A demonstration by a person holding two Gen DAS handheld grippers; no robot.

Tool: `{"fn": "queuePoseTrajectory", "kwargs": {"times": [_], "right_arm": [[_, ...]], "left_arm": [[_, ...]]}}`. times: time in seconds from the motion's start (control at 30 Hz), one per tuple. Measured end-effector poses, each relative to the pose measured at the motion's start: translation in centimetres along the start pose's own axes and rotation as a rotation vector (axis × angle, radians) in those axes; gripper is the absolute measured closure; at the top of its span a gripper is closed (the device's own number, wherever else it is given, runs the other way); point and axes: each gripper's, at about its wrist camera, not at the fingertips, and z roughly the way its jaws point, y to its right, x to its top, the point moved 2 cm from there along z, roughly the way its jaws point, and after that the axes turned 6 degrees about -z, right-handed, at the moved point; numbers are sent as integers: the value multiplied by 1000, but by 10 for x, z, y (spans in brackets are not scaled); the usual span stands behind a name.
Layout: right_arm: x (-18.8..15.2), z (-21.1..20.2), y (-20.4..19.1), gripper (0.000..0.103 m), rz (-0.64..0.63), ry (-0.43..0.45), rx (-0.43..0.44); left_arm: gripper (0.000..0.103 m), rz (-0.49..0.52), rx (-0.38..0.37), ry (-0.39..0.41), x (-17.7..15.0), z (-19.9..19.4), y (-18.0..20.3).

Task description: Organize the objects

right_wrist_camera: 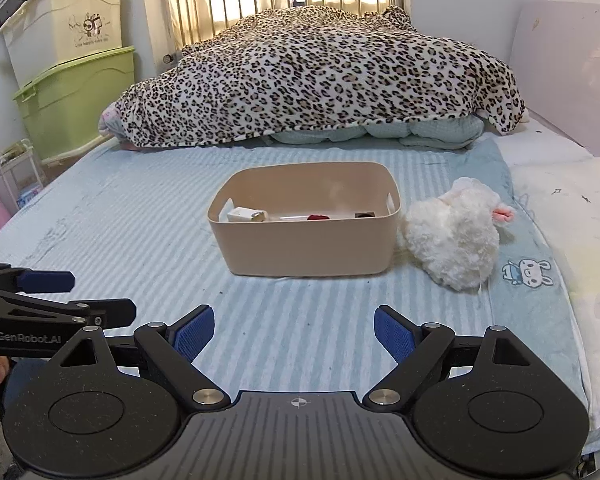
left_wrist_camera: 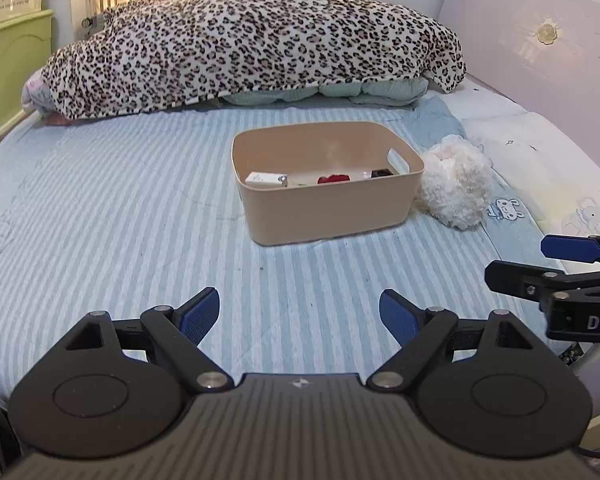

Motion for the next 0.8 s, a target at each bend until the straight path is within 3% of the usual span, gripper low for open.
{"fn": "queuePoseTrajectory", "kwargs": {"times": [0.2,0.8], "right_arm": [[-3,-11,-2,15,-3,9,-14],[-2,-12,-10,15,-25,7,19]], "left_arm": [[15,-5,1,-34,-6,3,0],[15,44,11,-19,-5,-1,10]]}}
